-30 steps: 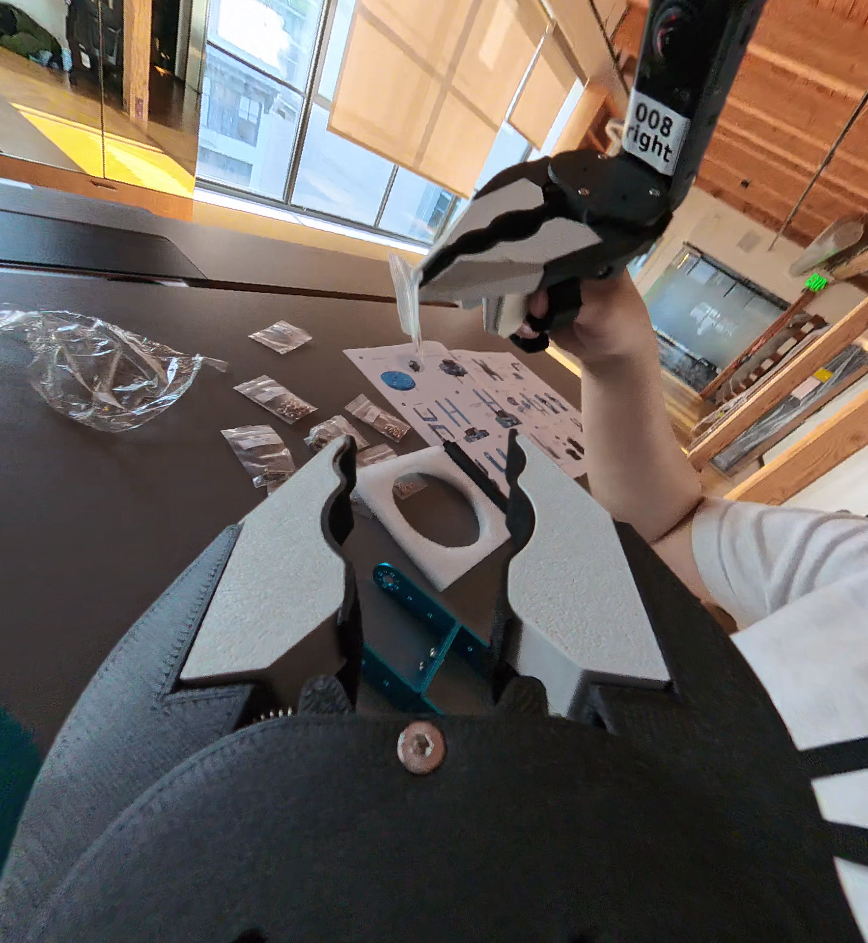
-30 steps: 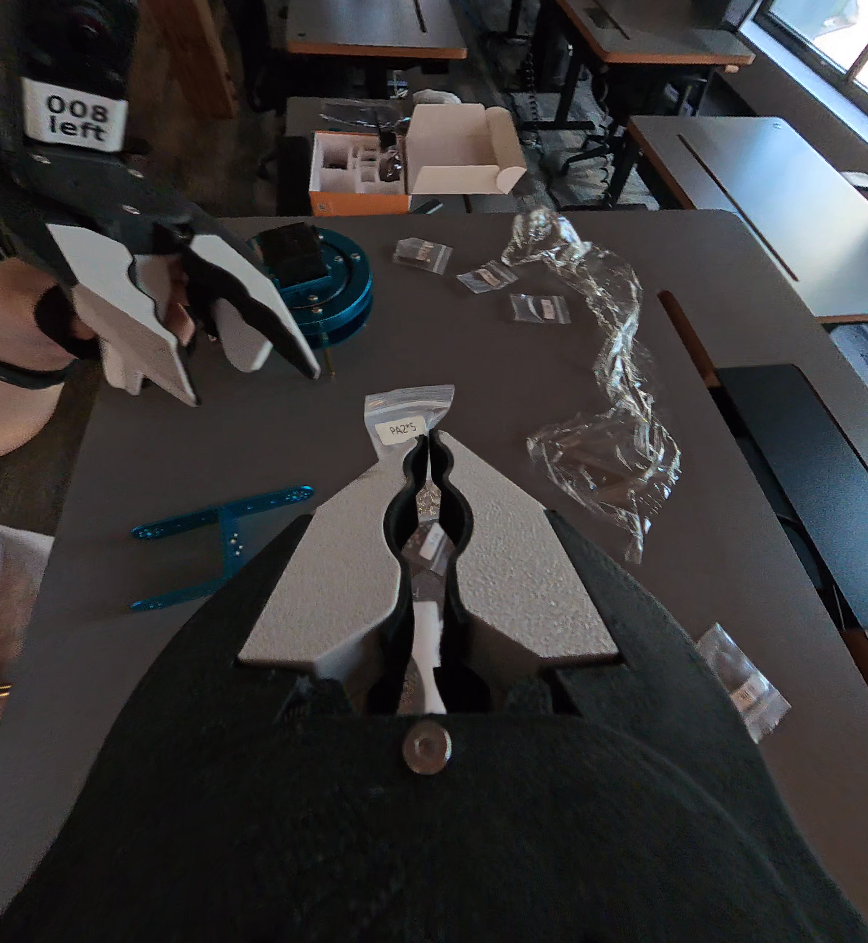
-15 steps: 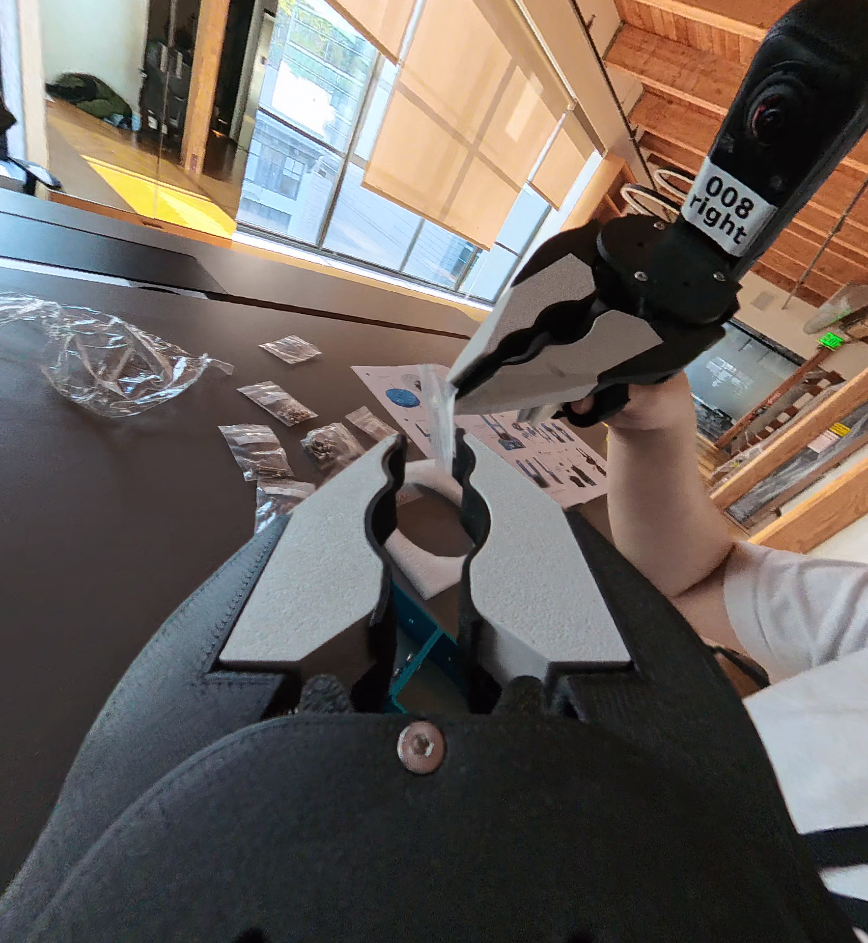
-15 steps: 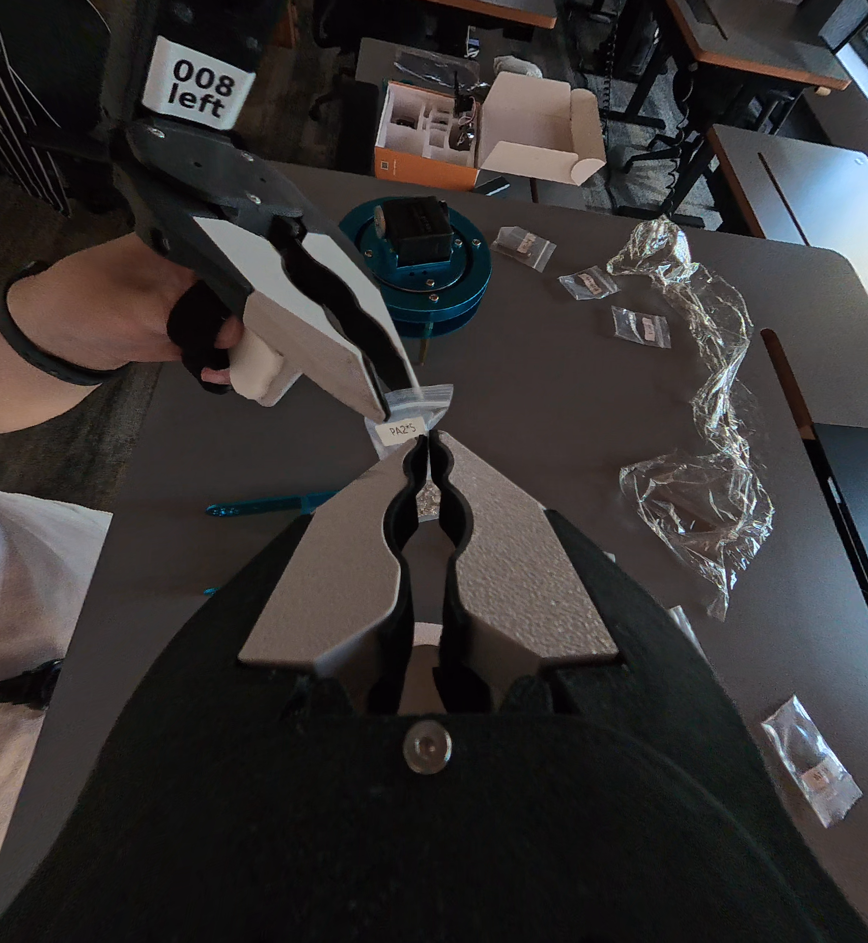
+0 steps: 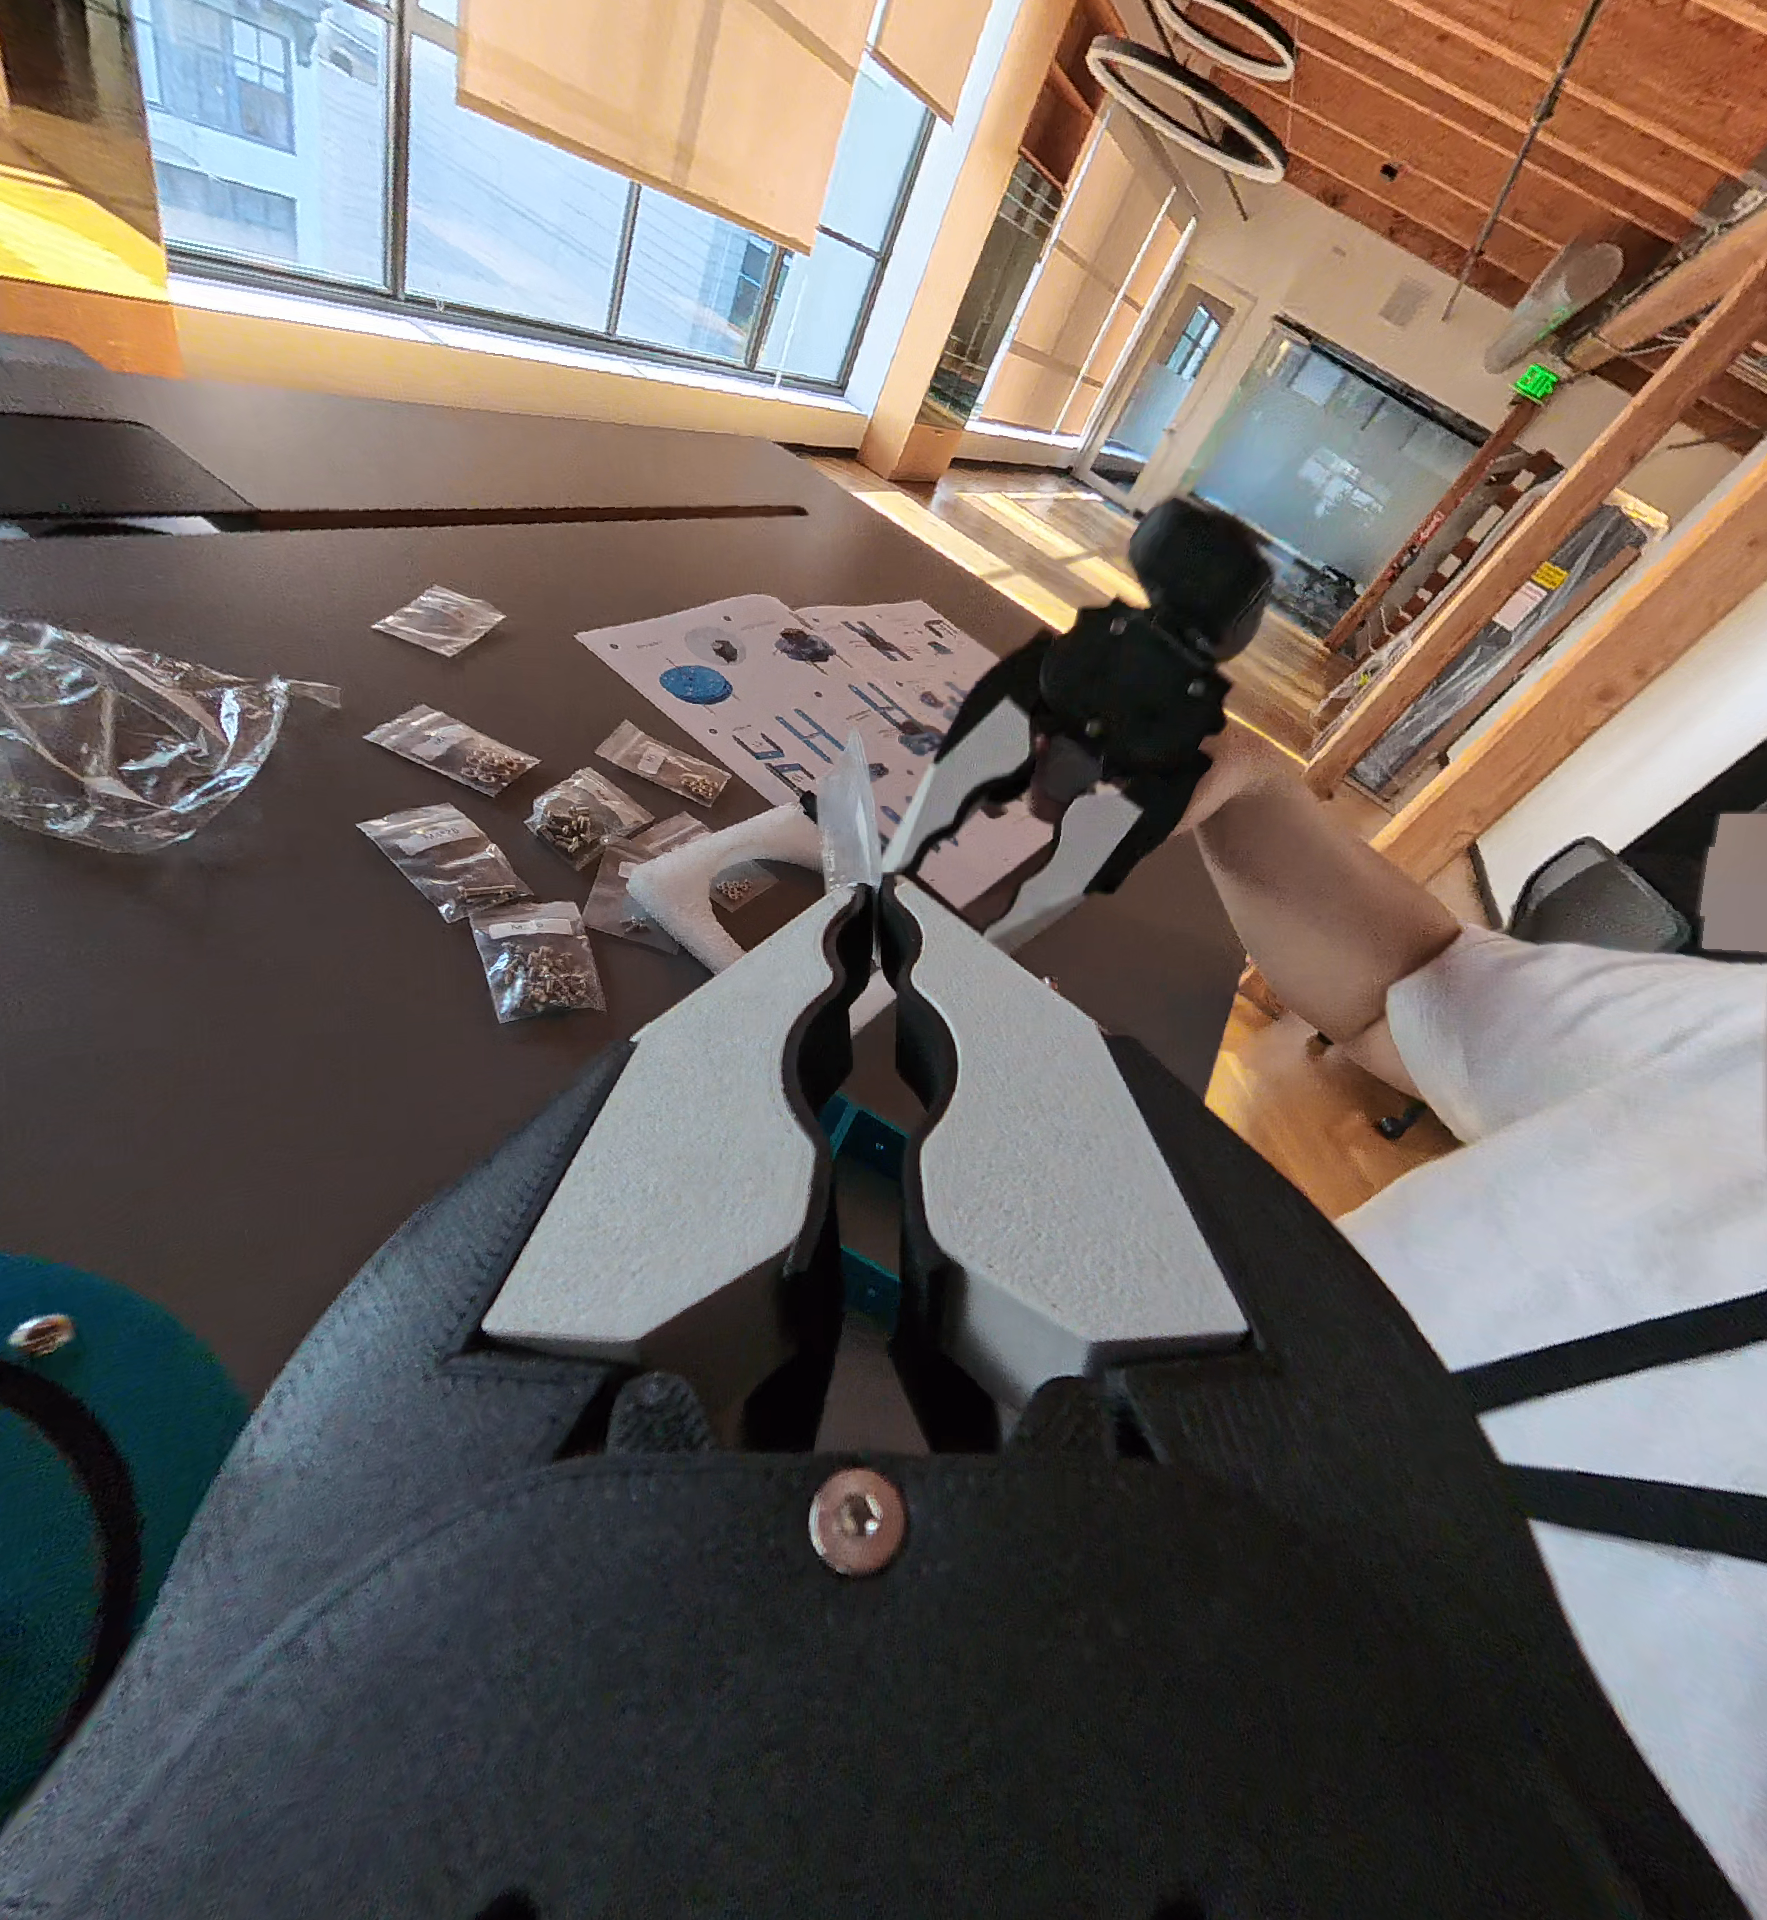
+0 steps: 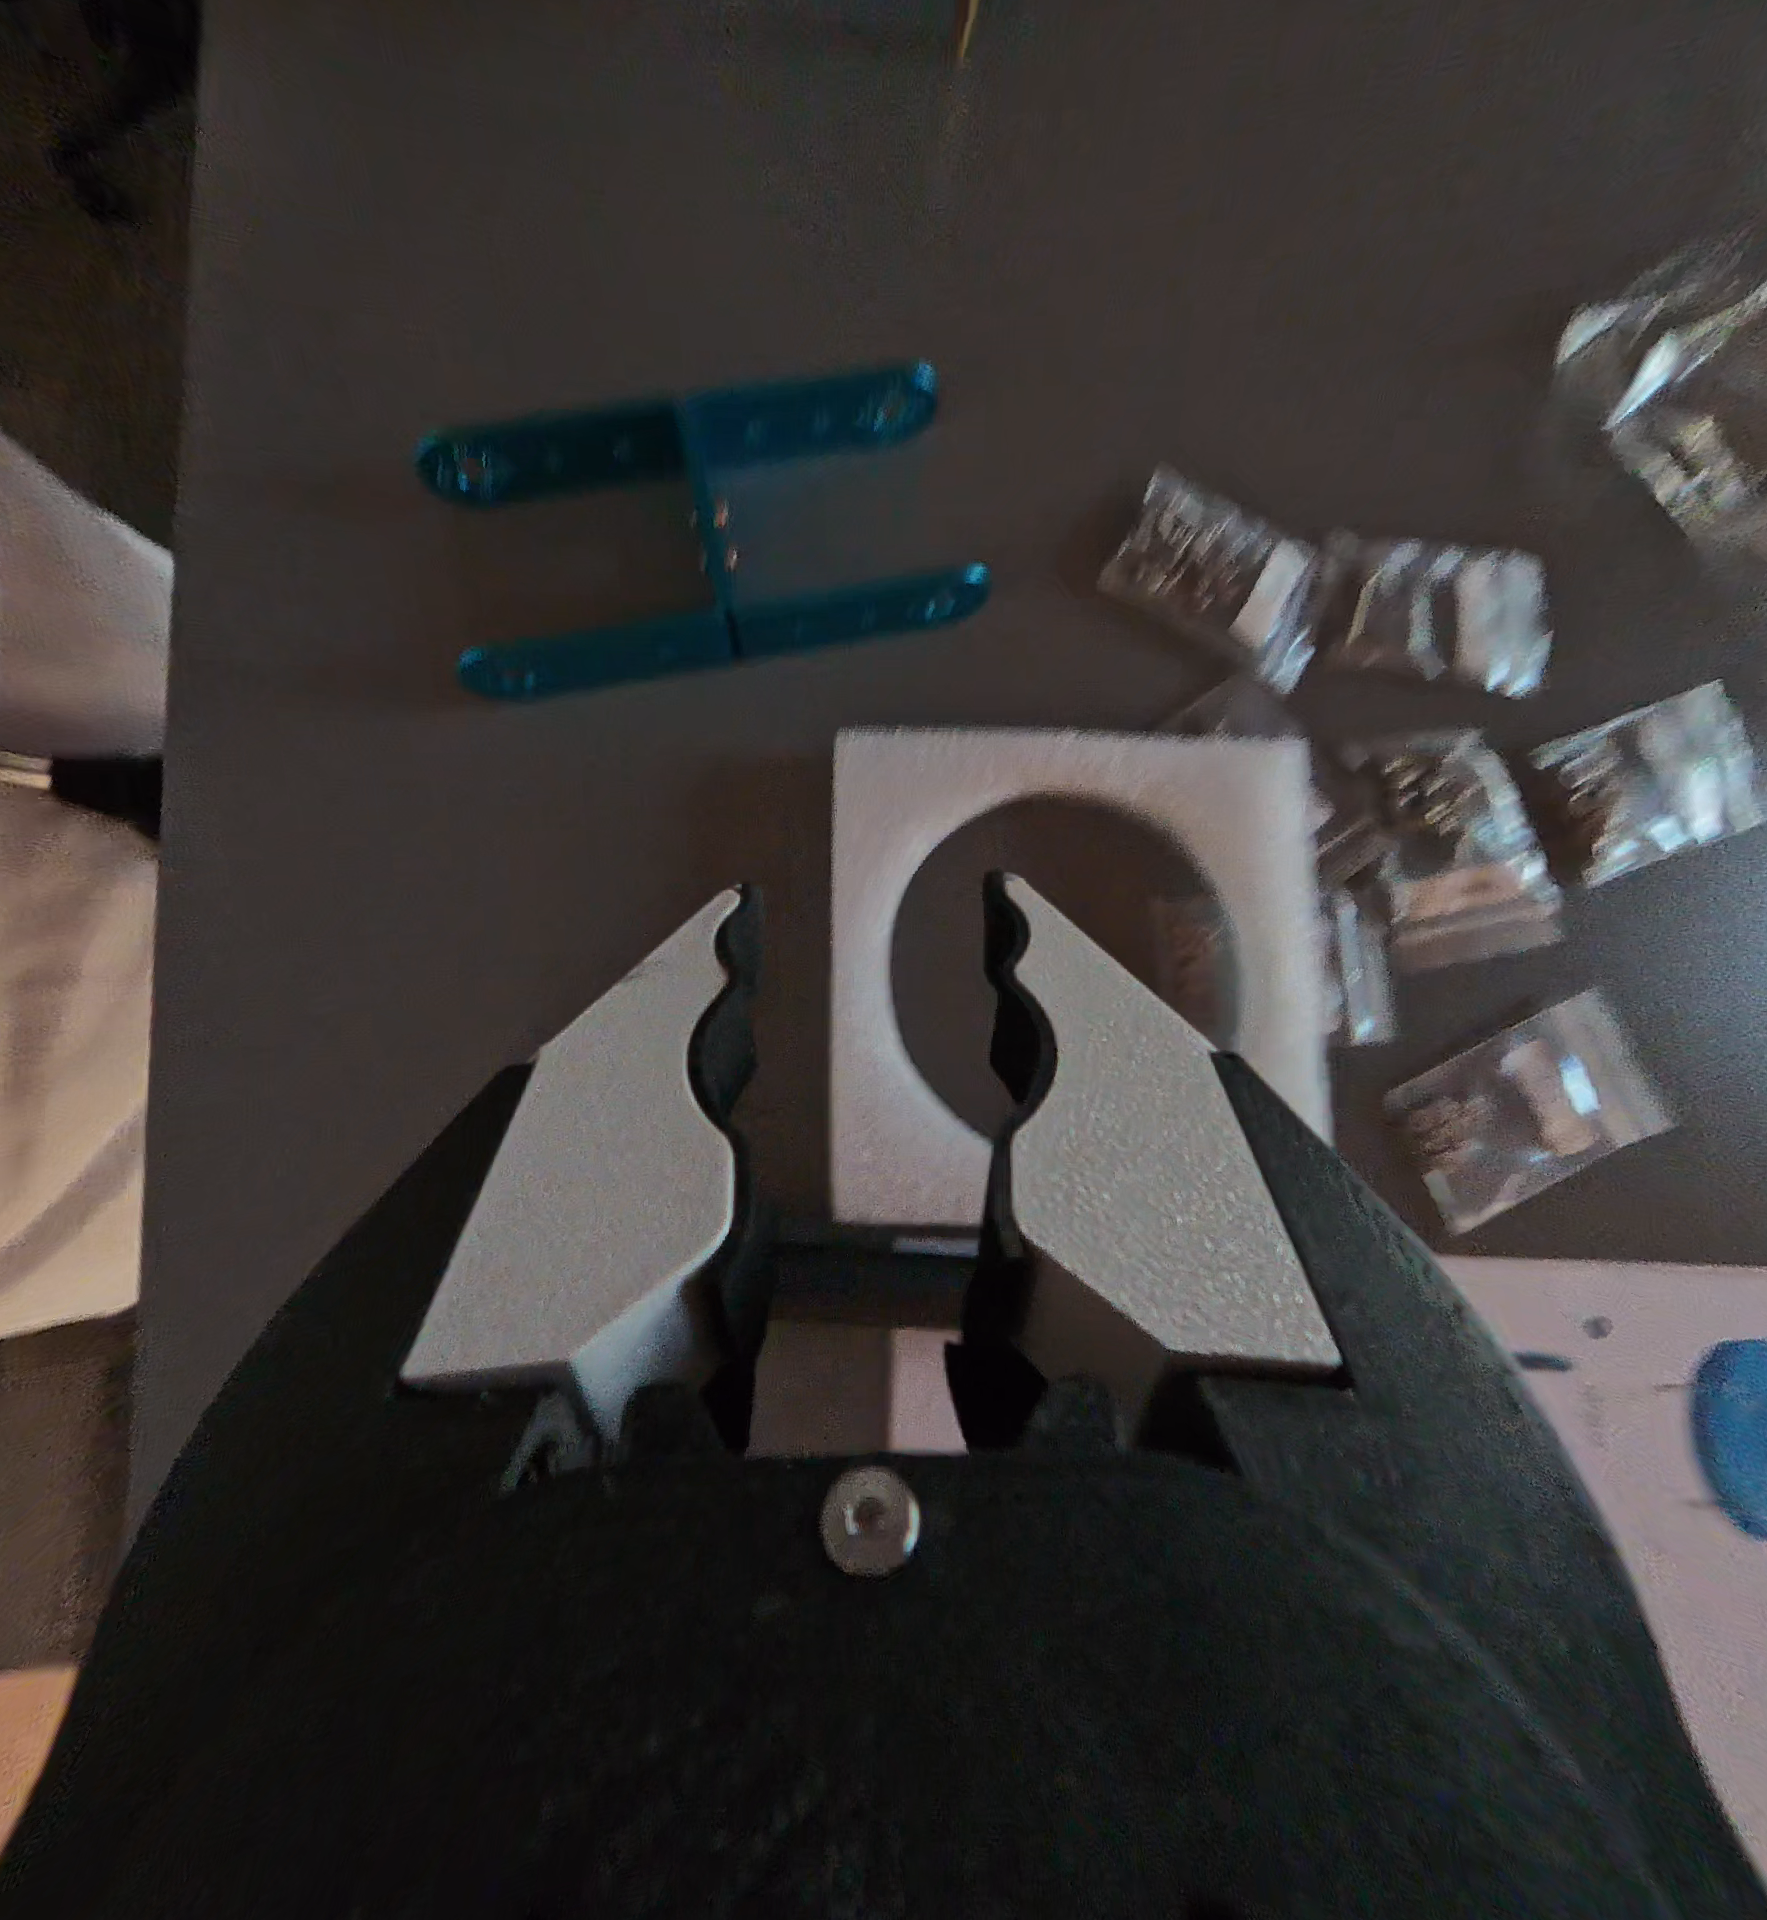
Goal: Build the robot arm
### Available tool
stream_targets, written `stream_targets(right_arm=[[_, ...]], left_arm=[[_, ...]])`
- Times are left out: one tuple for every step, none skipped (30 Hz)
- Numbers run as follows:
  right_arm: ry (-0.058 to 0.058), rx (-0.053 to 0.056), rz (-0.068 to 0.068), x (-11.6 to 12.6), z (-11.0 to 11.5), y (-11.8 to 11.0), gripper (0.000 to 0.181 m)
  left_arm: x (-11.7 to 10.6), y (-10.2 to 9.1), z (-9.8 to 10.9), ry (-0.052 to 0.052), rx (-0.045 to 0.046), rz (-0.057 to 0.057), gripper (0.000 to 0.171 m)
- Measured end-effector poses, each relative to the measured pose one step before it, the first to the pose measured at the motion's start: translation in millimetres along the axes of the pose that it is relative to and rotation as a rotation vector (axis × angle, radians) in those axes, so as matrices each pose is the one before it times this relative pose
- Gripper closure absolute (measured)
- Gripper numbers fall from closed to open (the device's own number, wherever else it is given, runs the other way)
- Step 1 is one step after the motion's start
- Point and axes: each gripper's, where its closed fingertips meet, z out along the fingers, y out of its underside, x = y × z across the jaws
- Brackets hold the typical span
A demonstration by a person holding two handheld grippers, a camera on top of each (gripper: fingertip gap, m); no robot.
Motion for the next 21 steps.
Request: stream_targets(right_arm=[[-0.0124, -0.0635, 0.0203, -9.27, 8.75, 16.79, 0.137], [0.0303, -0.0707, 0.0072, -1.84, 8.11, 14.48, 0.141], [0.0461, -0.0623, -0.0055, 1.61, 6.24, 11.31, 0.155], [0.0338, 0.0009, -0.0078, 0.77, 1.8, 0.21, 0.168], [-0.0007, 0.0293, 0.0126, -2.67, -1.03, -4.4, 0.17], [0.0069, 0.0015, 0.0326, 0.39, -2.22, -1.76, 0.17], [0.0397, -0.004, 0.02, 5.91, -4.3, -2.38, 0.17], [0.0543, 0.0089, -0.0018, 8.04, -6.36, -6.03, 0.17], [0.0493, 0.0247, -0.0118, 8.04, -7.1, -11.47, 0.17], [0.0347, 0.0363, -0.0101, 7.5, -5.26, -17.34, 0.171], [0.0138, 0.0403, -0.0051, 5.53, -1.03, -21.86, 0.171], [-0.0029, 0.0432, -0.0072, 3.35, 4.65, -24.69, 0.171], [-0.0172, 0.0363, -0.0095, 1.13, 10.98, -24.12, 0.171], [-0.0311, 0.0131, -0.0104, -0.64, 16.8, -19.37, 0.171], [-0.0372, -0.0099, -0.0122, -1.26, 20.34, -14.15, 0.171], [-0.0327, -0.0197, -0.0089, -0.02, 21.55, -10.48, 0.171], [-0.0354, -0.0273, -0.0046, -0.47, 20.71, -7.04, 0.171], [-0.0384, -0.0321, 0.0, -1.38, 18.47, -4.02, 0.171], [-0.0244, -0.0275, 0.0056, -0.12, 15.07, -2.37, 0.171], [-0.015, -0.0277, 0.001, -0.18, 11.63, -0.3, 0.171], [-0.0095, -0.0191, -0.0039, -0.52, 8.03, 0.19, 0.171]], left_arm=[[-0.44, -4.73, -7.53, 0.0112, -0.00706, 0.0131, 0.171], [-1.5, -5.3, -7.42, 0.0052, -0.00476, 0.0168, 0.171], [-2.38, -5.98, -7.36, -0.001, -0.00006, 0.0203, 0.171], [-3.09, -6.09, -7.16, -0.004, -0.00017, 0.0231, 0.171], [-3.31, -6.01, -7.27, -0.0052, -0.00095, 0.0232, 0.171], [-3.31, -6.13, -7.49, -0.0033, 0.00134, 0.0195, 0.171], [-2.66, -6.1, -7.8, 0.0021, 0.00282, 0.0153, 0.171], [-2.19, -6.53, -8.33, 0.007, 0.00526, 0.0118, 0.171], [-2.28, -6.88, -8.54, 0.0083, 0.00712, 0.0092, 0.171], [-2.56, -7.11, -8.41, 0.0075, 0.00669, 0.0106, 0.171], [-3.42, -7.77, -7.67, 0.0036, 0.00723, 0.0135, 0.171], [-4.4, -8.01, -6.58, -0.0006, 0.0059, 0.0153, 0.171], [-4.58, -7.74, -5.3, -0.0021, 0.00086, 0.0176, 0.171], [-4.84, -6.8, -4.09, -0.0039, -0.00505, 0.0195, 0.171], [-4.91, -5.82, -3.18, -0.0044, -0.00964, 0.0188, 0.171], [-4.79, -4.79, -2.32, -0.0021, -0.01281, 0.0149, 0.171], [-4.4, -3.58, -1.66, 0.0014, -0.01496, 0.0095, 0.171], [-4.16, -2.18, -1.02, 0.0052, -0.01602, 0.0043, 0.171], [-3.3, -1.08, -0.6, 0.0099, -0.0156, 0.0003, 0.171], [-2.75, -0.31, -0.08, 0.0117, -0.01264, -0.001, 0.171], [-2.66, 0.53, 0.25, 0.0102, -0.01138, 0.0005, 0.171]])
